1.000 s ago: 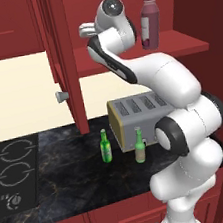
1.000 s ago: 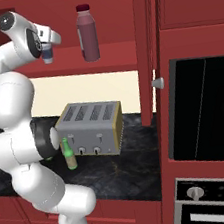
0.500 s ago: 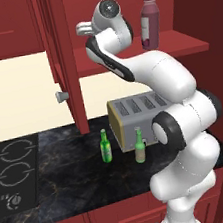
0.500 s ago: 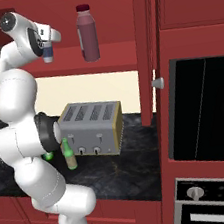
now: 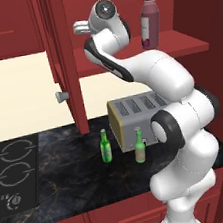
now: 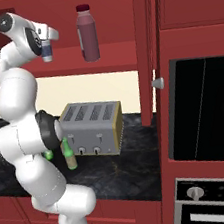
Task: Sort all alcoholic drinks to one cabinet, and non-alcoholic drinks to the other.
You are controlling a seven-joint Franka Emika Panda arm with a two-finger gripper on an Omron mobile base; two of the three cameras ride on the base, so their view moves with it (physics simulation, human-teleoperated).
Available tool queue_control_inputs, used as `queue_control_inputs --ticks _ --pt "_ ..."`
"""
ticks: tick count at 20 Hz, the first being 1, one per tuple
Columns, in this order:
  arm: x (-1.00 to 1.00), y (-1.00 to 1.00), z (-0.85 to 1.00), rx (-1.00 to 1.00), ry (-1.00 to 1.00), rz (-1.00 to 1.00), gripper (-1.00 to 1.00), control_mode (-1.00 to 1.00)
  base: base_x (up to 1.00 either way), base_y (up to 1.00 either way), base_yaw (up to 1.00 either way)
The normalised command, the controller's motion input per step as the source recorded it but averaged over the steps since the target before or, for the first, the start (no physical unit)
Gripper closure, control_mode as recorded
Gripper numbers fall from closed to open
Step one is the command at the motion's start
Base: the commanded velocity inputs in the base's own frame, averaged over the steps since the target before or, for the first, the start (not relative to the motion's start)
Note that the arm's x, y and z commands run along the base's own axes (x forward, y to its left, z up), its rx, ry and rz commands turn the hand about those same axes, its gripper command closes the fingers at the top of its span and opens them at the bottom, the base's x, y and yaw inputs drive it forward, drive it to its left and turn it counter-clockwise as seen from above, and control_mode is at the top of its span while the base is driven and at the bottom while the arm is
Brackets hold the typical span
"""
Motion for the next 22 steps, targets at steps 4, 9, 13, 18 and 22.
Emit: queue_control_inputs --ticks 4,9,13,18,22 --pt "-0.15 -0.04 0.00 0.00 0.00 -0.05 -1.00 -1.00 0.00 0.00 0.00" --pt "-0.32 -0.20 0.00 0.00 0.00 -0.08 -1.00 -1.00 0.00 0.00 0.00" --pt "-0.37 -0.16 0.00 0.00 0.00 -0.07 -1.00 -1.00 0.00 0.00 0.00" --pt "-0.47 -0.13 0.00 0.00 -0.01 -0.05 -1.00 -1.00 0.00 0.00 0.00" --pt "-0.55 -0.07 0.00 0.00 -0.03 -0.01 -1.00 -1.00 0.00 0.00 0.00"
